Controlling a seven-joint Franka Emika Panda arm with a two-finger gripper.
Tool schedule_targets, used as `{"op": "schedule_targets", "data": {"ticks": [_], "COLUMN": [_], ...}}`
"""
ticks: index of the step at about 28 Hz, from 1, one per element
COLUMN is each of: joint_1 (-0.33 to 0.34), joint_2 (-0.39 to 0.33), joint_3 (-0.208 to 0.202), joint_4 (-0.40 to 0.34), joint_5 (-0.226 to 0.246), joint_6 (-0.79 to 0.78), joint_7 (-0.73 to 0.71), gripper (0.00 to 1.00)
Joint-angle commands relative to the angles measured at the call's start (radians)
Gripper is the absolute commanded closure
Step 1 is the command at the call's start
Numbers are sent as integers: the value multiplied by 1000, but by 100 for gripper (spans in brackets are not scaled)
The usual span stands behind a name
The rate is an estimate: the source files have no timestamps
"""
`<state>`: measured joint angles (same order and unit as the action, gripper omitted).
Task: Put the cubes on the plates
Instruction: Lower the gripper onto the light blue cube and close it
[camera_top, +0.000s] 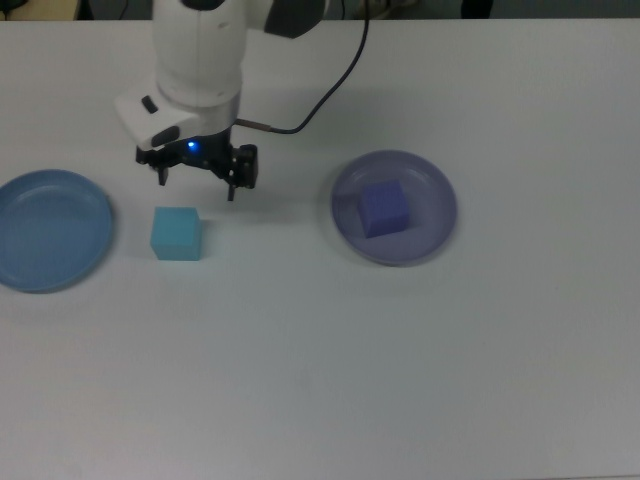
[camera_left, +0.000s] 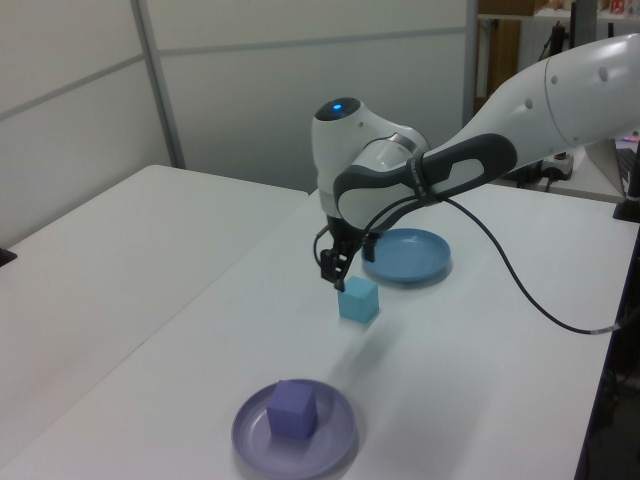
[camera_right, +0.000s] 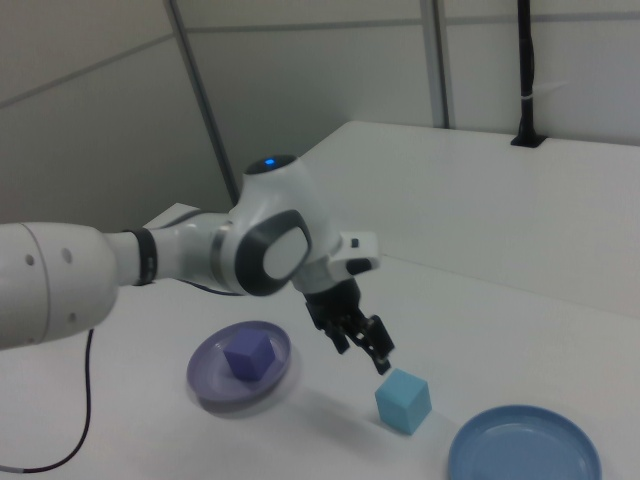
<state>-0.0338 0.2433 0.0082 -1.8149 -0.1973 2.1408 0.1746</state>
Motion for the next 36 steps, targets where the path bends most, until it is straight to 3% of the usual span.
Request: {"op": "schedule_targets", "data": {"ticks": [1,8,11,15,27,30,31,32,34,36], "joint_1": [23,6,-6,-14,-3,-4,-6,-11,-11,-9], "joint_2": [74,165,183,185,146,151,152,154,156,154], "joint_3": [-22,-51,-83,-100,-99,-99,-99,-99,-99,-99], "joint_4": [-4,-3,-4,-4,-3,-3,-4,-4,-4,-6], "joint_5": [10,2,2,10,18,16,18,18,18,18], "joint_6": [116,238,260,261,251,252,252,252,252,251], "joint_7": [-18,-23,-29,-58,-63,-78,-87,-101,-103,-104], "gripper": [0,0,0,0,0,20,32,57,75,87]}}
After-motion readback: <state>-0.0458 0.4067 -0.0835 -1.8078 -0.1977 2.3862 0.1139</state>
